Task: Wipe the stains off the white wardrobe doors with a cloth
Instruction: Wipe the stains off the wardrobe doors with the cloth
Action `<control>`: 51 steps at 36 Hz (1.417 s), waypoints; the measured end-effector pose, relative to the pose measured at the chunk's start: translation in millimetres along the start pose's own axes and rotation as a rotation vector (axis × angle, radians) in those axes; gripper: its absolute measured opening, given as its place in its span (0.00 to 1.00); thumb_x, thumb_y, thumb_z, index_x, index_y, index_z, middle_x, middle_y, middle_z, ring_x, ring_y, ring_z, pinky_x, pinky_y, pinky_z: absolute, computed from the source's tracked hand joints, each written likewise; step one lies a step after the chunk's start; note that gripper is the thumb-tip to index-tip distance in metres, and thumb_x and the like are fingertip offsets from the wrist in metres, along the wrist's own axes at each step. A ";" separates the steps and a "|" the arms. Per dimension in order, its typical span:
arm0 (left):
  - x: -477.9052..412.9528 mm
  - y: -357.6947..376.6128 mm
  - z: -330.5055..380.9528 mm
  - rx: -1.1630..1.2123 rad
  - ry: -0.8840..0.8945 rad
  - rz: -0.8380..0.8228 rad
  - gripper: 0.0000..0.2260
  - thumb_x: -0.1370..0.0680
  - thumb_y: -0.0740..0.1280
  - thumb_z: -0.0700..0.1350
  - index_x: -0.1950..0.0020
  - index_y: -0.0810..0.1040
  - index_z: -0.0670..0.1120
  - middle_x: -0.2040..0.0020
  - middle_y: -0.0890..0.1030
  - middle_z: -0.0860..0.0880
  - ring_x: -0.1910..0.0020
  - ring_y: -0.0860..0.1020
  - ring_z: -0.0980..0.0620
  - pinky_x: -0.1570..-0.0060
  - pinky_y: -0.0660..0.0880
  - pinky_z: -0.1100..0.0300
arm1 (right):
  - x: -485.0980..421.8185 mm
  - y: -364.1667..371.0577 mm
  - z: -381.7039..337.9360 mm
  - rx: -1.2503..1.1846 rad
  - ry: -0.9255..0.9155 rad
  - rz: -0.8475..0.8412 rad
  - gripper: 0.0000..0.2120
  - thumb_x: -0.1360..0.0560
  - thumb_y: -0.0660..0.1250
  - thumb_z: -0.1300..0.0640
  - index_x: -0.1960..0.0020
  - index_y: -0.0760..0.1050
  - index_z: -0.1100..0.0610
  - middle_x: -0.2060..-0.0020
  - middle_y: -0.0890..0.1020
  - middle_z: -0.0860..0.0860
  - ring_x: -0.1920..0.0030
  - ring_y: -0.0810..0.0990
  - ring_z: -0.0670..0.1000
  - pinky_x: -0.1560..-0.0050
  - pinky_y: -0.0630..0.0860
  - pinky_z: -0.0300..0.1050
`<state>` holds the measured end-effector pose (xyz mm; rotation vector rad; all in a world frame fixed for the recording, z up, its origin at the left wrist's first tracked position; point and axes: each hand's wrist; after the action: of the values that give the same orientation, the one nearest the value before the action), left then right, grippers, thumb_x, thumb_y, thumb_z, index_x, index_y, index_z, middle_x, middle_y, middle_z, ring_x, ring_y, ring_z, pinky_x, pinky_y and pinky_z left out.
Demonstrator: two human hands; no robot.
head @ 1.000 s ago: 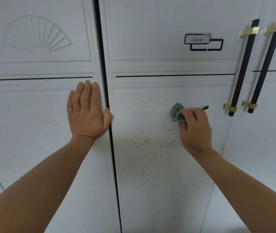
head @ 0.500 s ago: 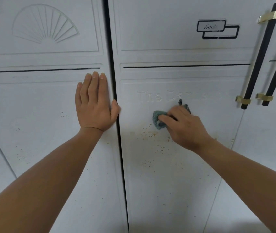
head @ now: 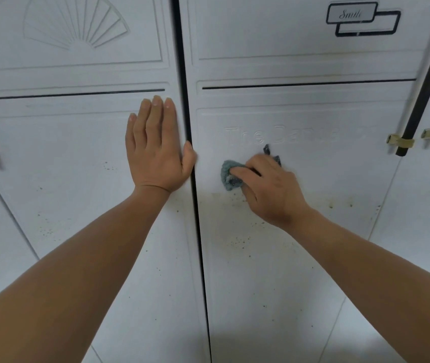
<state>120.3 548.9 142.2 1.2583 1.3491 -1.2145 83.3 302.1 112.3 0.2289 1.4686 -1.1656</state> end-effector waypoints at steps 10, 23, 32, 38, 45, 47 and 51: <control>0.1 -1.4 -0.3 0.003 0.003 0.015 0.32 0.22 0.63 0.52 0.21 0.66 0.38 0.23 0.69 0.37 0.22 0.65 0.37 0.23 0.61 0.40 | -14.1 12.8 -21.5 0.047 -0.044 -0.016 0.11 0.25 0.69 0.65 0.44 0.81 0.58 0.56 0.77 0.54 0.55 0.74 0.55 0.75 0.67 0.43; 0.5 -1.3 -0.5 0.005 -0.003 0.026 0.32 0.22 0.63 0.51 0.21 0.66 0.38 0.24 0.70 0.37 0.22 0.65 0.37 0.22 0.61 0.40 | -7.3 31.8 -36.7 0.091 -0.384 -0.242 0.09 0.26 0.66 0.64 0.49 0.81 0.56 0.54 0.78 0.53 0.53 0.77 0.55 0.72 0.69 0.44; 0.7 -2.0 0.6 0.009 -0.007 0.032 0.32 0.22 0.63 0.52 0.21 0.67 0.38 0.24 0.70 0.37 0.22 0.66 0.37 0.23 0.61 0.40 | 2.1 37.9 -42.7 0.113 -0.400 -0.207 0.14 0.22 0.56 0.64 0.49 0.81 0.57 0.55 0.78 0.53 0.54 0.77 0.54 0.70 0.75 0.46; 0.7 -2.9 0.8 0.003 -0.010 0.027 0.32 0.22 0.63 0.52 0.21 0.67 0.38 0.23 0.70 0.37 0.22 0.66 0.37 0.23 0.61 0.40 | -3.7 26.0 -32.2 0.156 -0.320 -0.150 0.10 0.22 0.61 0.65 0.48 0.81 0.58 0.56 0.78 0.54 0.56 0.78 0.55 0.71 0.69 0.44; 0.6 -2.8 1.1 0.007 -0.016 0.026 0.32 0.23 0.64 0.51 0.21 0.67 0.38 0.24 0.70 0.38 0.23 0.66 0.37 0.23 0.61 0.40 | -13.0 14.6 -16.4 0.201 -0.398 -0.187 0.10 0.25 0.65 0.65 0.48 0.81 0.57 0.56 0.78 0.54 0.55 0.77 0.55 0.71 0.65 0.43; 0.6 -3.2 1.1 0.008 -0.014 0.028 0.32 0.23 0.64 0.51 0.21 0.67 0.38 0.24 0.70 0.37 0.22 0.66 0.37 0.23 0.61 0.40 | -7.9 15.8 -16.8 0.201 -0.420 -0.213 0.10 0.24 0.62 0.65 0.48 0.81 0.57 0.56 0.78 0.54 0.54 0.76 0.55 0.71 0.66 0.44; 0.9 -3.2 1.4 0.012 -0.015 0.033 0.32 0.22 0.64 0.51 0.21 0.67 0.38 0.24 0.70 0.37 0.22 0.66 0.37 0.23 0.62 0.40 | -2.2 13.2 -13.0 0.219 -0.552 -0.303 0.13 0.24 0.58 0.63 0.48 0.82 0.57 0.54 0.79 0.53 0.53 0.78 0.55 0.70 0.63 0.43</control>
<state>117.1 547.6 141.4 1.2728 1.3068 -1.2091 85.0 319.1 104.9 -0.1669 0.9067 -1.4915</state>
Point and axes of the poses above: each hand's wrist, its own x-axis away from the middle knuckle, its own y-axis out of the palm, z = x × y
